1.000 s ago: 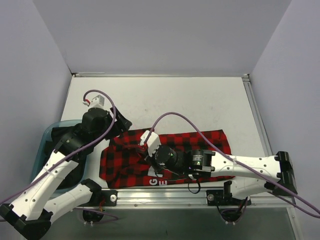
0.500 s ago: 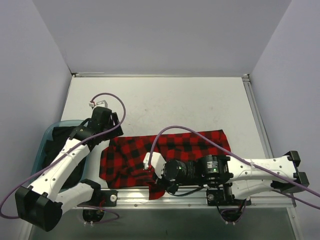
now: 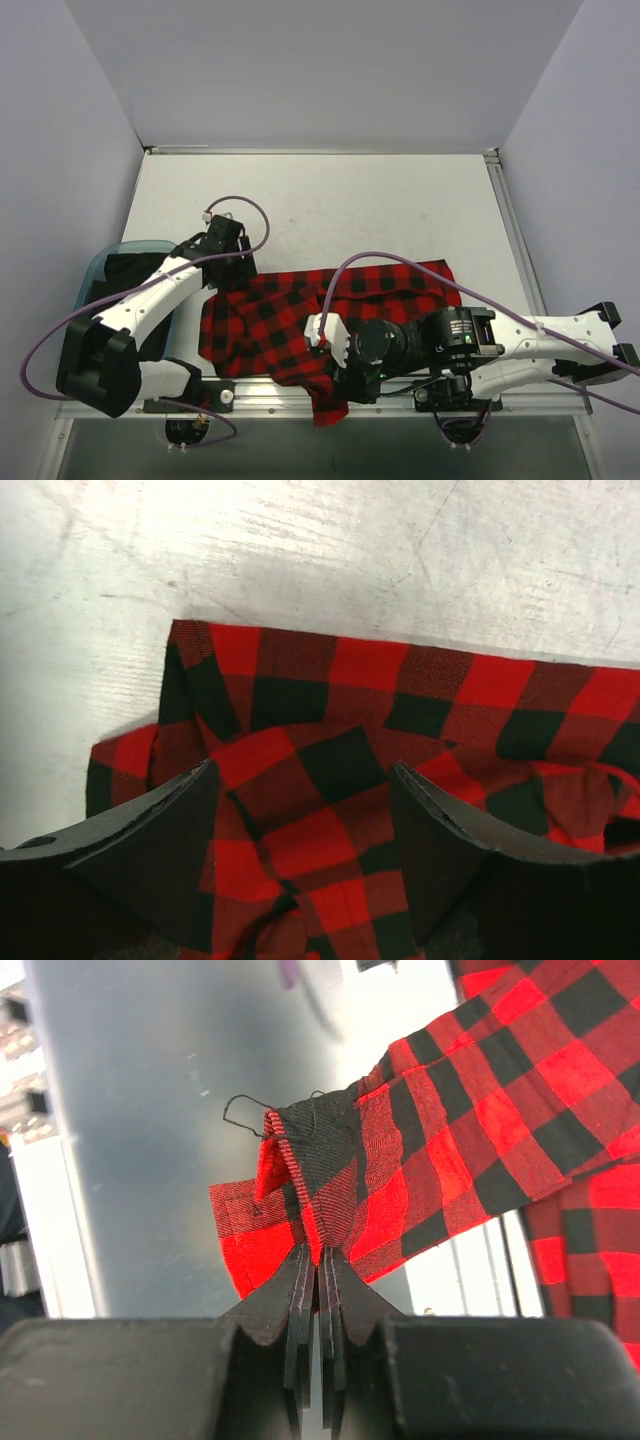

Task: Fold and stack the long sleeve shirts
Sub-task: Fold the shirt

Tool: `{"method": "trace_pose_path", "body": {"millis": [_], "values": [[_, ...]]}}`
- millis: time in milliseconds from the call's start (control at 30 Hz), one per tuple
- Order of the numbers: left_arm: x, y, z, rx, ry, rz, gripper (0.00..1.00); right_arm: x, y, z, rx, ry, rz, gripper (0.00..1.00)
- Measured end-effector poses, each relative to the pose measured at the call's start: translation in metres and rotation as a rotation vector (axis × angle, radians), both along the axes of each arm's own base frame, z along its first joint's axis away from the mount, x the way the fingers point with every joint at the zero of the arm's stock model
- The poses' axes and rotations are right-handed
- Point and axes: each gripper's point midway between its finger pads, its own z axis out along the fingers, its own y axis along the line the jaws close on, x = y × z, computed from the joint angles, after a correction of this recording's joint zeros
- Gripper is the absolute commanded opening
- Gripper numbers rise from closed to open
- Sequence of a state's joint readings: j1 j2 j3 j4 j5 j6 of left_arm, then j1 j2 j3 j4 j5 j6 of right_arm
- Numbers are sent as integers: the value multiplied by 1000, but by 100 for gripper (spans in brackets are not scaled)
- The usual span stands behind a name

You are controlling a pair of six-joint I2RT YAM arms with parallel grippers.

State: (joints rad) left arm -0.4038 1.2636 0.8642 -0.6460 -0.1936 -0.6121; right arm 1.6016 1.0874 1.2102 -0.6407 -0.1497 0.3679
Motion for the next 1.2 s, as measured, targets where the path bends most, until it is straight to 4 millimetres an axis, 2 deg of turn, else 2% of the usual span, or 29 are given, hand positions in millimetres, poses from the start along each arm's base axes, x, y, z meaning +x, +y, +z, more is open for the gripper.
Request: {"method": "trace_pose_path", "body": {"millis": [133,333,600,767,933,1000,1200], "values": [[1,-5,-19,3,61,-7,77,-13,-1,4,-3,40,38,0],[-1,-9,-39,3,128,-13,77,-18,1,2,-22,65,45,0],[-1,-11,-47,0,152,-15,77,-16,2,1,-27,75,20,0],[-1,-12,-52,2,161,-8,77,-12,5,13,1,79,8,0],[-4,-7,-72,41,215,31,76,4,8,28,46,90,-41,0],[-2,-6,-73,49,209,48,75,14,7,34,66,97,-75,0],[0,-3,-74,63,200,78,75,66,-1,48,123,116,-275,0]]}}
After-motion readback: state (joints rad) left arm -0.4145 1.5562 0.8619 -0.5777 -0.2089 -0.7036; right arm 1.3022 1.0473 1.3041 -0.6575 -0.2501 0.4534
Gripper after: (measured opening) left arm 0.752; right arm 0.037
